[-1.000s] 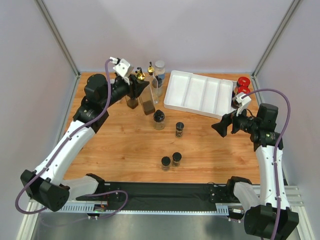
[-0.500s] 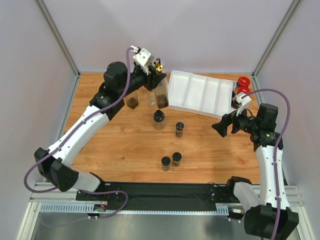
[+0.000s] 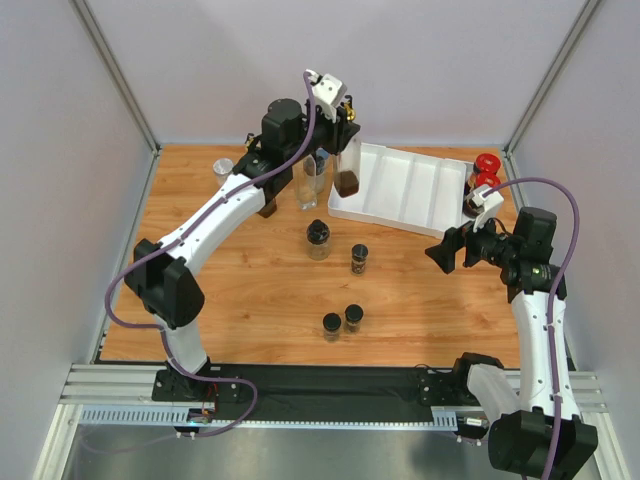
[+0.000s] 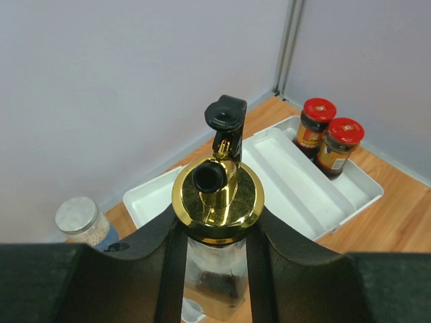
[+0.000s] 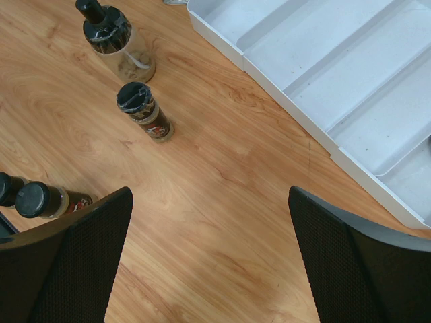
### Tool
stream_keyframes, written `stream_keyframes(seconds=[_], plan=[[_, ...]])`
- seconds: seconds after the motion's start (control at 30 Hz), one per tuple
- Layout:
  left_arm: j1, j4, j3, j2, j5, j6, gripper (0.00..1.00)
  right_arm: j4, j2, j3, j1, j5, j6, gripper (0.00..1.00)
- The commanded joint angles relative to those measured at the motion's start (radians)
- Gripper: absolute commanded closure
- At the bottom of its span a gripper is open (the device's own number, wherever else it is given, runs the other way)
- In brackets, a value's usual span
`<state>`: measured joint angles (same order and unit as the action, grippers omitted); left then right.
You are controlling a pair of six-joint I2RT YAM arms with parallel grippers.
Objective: Organize the condiment bottles
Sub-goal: Place the bottle in the storage box.
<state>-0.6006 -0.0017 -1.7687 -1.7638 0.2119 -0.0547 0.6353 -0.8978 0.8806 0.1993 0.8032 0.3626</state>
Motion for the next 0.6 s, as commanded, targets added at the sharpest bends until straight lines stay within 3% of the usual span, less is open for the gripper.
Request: stream_keyframes(seconds=[0.0, 0.33, 0.57], plan=[[-0.001, 0.161, -0.144, -0.046, -0.052, -0.013, 1.0, -0.009, 0.008, 0.023, -0.001, -0.016, -0.01, 0.0], [-0.001, 0.238, -0.377, -0.345, -0.178, 0.033, 1.0, -0.009, 0.01, 0.026, -0.001, -0.024, -0.014, 0.0], [0.016, 0.333, -0.462, -0.462, -0.246, 0.021, 1.0, -0.009, 0.01, 0.026, -0.001, -0.038, -0.013, 0.0]])
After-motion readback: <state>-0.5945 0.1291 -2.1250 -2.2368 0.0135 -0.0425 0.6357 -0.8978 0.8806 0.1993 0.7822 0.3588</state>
